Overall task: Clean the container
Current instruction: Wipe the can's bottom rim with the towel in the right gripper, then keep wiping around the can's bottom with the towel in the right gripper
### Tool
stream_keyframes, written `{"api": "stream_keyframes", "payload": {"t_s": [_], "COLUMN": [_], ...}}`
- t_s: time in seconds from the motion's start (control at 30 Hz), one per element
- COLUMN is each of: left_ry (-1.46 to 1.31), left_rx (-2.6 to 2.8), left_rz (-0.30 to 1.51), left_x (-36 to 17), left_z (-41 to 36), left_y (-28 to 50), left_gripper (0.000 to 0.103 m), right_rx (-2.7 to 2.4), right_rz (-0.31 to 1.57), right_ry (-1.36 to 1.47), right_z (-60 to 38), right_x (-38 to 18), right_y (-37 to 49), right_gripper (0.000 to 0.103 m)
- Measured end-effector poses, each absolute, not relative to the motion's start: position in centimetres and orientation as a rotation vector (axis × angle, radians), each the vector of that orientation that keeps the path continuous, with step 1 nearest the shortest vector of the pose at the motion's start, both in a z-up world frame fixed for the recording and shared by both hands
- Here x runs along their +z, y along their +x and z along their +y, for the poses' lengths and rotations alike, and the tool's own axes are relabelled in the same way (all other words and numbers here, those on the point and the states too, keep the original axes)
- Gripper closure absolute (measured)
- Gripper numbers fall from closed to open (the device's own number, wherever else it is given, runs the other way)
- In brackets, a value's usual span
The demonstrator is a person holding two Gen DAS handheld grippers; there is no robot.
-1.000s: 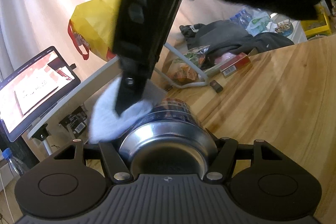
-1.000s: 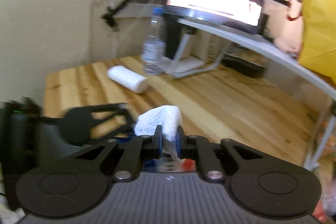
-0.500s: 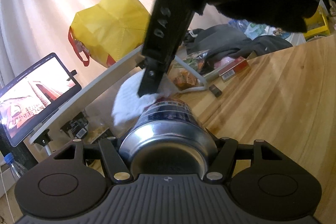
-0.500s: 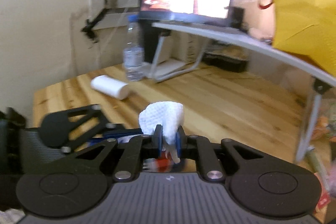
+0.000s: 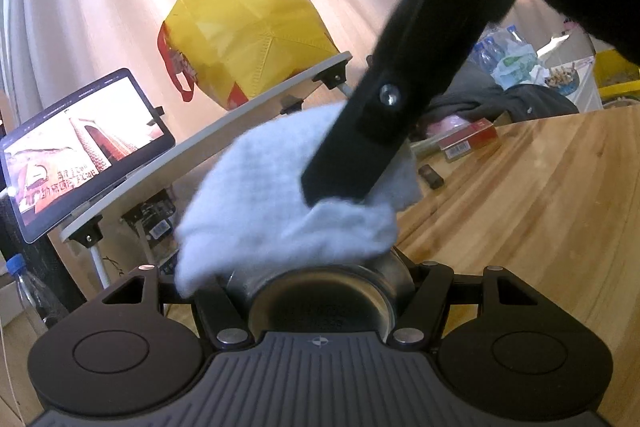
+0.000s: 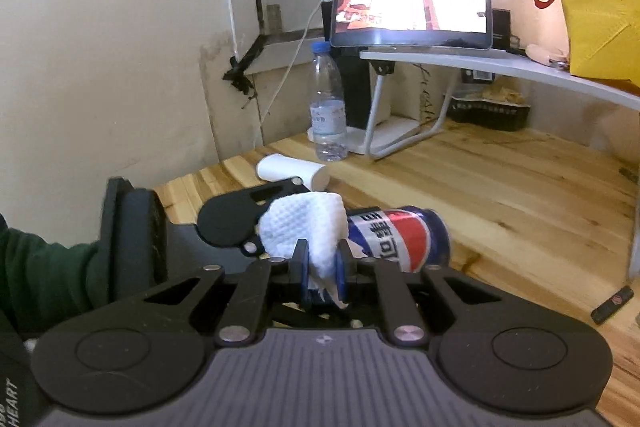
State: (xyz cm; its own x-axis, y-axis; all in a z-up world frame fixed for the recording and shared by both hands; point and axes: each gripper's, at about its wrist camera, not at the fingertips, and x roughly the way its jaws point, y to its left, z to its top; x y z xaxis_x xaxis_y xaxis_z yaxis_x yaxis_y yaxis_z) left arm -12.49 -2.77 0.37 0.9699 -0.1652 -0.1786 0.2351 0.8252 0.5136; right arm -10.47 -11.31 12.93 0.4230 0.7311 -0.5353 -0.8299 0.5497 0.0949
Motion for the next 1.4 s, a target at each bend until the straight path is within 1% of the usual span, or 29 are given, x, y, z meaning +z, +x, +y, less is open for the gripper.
{"api": "stream_keyframes", "payload": {"t_s": [0.3,0.5,0.7,0.77,0.93,1.1,1.17,1.4], "left_ry": [0.605,0.562,0.472,0.455,0.495,0.539,0.561,0.454], "left_rx": [-0.231,-0.219,-0.208,-0.208,-0.216,-0.238,-0.229,-0.219], "left_rz": [0.095,0.109,0.135,0.139,0.108,0.091,0.079,0.120], "left_x": [0.0,0.4,0.9,1.0,0.7,0.4,0.2,0.9], "left_z": [-3.4,-2.8,-1.6,-1.3,-1.9,-2.5,-2.8,-1.2], "left_y": [-13.1,-12.7,-12.3,-12.3,-12.9,-13.3,-13.5,-12.8], "left_gripper": [0.036,0.036,0.036,0.036,0.036,0.036,0.036,0.036], "right_rx": [0.718,0.790,0.967,0.968,0.877,0.708,0.701,0.817], "right_rz": [0.503,0.488,0.555,0.559,0.577,0.525,0.532,0.533], "right_ry": [-0.310,-0.261,-0.223,-0.248,-0.222,-0.277,-0.254,-0.196], "right_z": [-12.2,-12.0,-11.2,-11.1,-12.2,-12.6,-12.7,-12.0], "right_x": [11.3,11.7,11.7,11.4,10.7,10.0,9.7,10.1], "right_y": [-6.9,-8.7,-12.1,-12.6,-10.5,-7.7,-7.1,-10.3], "right_gripper": [0.087,0.086,0.086,0.086,0.086,0.086,0.086,0.086]}}
